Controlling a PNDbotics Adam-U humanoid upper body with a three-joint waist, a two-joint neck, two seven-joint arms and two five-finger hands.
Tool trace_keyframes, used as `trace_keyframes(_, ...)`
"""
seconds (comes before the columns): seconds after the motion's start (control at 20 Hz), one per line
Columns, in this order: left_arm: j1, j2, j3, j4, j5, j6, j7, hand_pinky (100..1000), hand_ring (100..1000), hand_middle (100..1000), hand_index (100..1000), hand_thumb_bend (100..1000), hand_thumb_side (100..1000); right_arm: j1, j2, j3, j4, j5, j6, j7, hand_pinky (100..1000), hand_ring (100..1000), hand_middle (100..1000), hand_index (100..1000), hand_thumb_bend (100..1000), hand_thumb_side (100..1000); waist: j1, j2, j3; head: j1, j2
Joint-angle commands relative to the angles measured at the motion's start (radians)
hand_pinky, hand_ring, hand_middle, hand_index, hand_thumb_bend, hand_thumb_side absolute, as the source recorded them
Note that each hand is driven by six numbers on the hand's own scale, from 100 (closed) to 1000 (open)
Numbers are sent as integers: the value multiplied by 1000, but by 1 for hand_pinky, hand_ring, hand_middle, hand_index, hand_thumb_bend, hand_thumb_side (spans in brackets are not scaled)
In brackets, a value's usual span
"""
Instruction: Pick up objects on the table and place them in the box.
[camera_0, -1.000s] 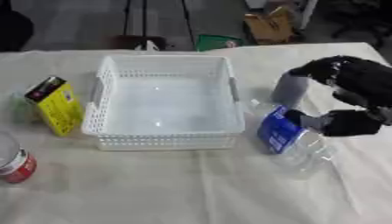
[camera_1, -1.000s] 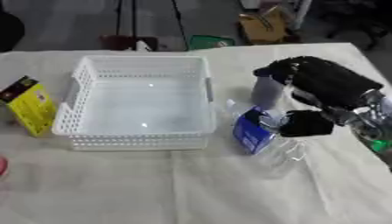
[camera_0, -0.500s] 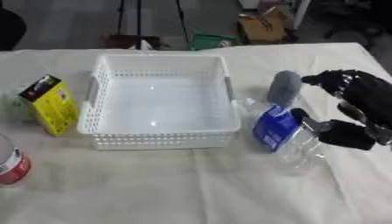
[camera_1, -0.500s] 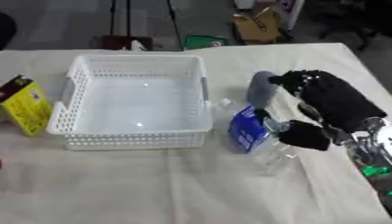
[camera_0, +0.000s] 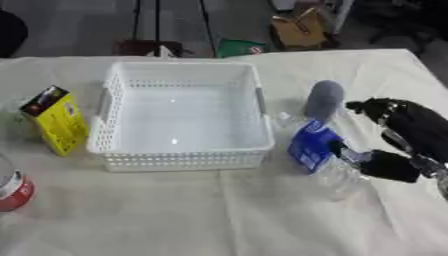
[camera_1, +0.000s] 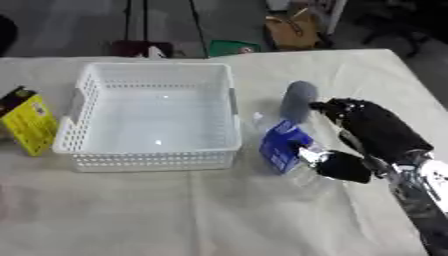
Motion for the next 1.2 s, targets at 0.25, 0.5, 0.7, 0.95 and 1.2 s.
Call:
trace_keyframes(0.25, -4, 10, 11, -15, 3, 2, -3, 953, 1000, 975, 994, 100, 742, 10, 21, -5, 49, -12, -1, -6, 845, 869, 787, 964, 528, 1000, 3, -16, 1, -4, 1)
trace_keyframes(0.5, -5, 11, 11, -15, 6, 1, -7, 954, 1000, 973, 994, 100, 741, 13, 36, 2, 73, 2, -5, 10, 846, 869, 791, 967, 522, 1000, 2, -13, 1, -7, 1)
trace_keyframes(0.7, -5, 10, 10, -15, 7, 1, -10, 954, 1000, 973, 993, 100, 740, 10, 34, 7, 97, 20, -12, 28, 846, 868, 791, 967, 514, 1000, 0, -12, 3, -9, 1)
trace_keyframes(0.95, -6, 11, 9, -15, 10, -1, -12, 953, 999, 972, 993, 100, 741, -1, 23, 20, 124, 27, -26, 53, 845, 863, 791, 963, 514, 1000, -1, -12, 7, -13, -1)
trace_keyframes(1.2, -6, 11, 9, -15, 12, -1, -14, 953, 999, 972, 994, 100, 742, -13, 14, 28, 147, 28, -45, 72, 845, 861, 790, 963, 508, 1000, -2, -12, 11, -15, -2)
